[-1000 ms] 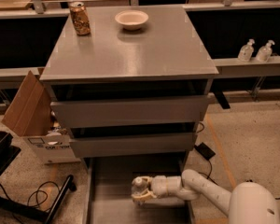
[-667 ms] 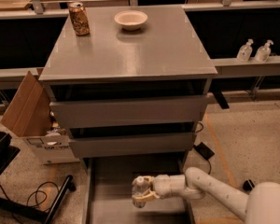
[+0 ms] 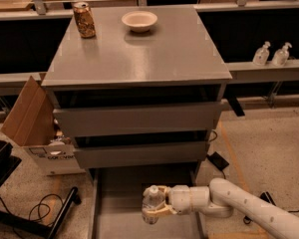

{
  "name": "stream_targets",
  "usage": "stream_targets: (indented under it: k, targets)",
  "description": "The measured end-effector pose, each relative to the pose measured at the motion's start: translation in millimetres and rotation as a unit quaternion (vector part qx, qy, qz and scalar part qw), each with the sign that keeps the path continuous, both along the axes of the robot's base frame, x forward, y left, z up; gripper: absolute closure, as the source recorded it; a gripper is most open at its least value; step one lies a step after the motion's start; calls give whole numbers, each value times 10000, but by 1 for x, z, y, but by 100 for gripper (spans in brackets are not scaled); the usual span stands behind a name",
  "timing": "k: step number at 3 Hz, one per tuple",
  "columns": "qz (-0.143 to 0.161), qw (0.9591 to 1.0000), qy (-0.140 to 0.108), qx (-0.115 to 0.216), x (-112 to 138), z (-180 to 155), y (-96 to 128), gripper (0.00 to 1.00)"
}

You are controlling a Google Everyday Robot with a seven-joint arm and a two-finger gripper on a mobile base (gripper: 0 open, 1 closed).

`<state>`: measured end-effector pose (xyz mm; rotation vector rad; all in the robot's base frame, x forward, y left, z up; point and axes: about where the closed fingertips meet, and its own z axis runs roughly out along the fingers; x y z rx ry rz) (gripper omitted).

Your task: Pick blue plastic bottle from bottom drawer and place on counter

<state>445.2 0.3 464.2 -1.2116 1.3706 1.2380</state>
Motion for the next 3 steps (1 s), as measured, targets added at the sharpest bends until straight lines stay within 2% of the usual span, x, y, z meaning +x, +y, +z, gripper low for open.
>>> stream_targets:
  k: [1,2,3]
  targets:
    - [-232,9997,-43,-107,-15,62,0,100]
    - [-466,9974,-180,-511,-16,112,2,100]
    - [-463,9975,-174,-506,-16,112,3,100]
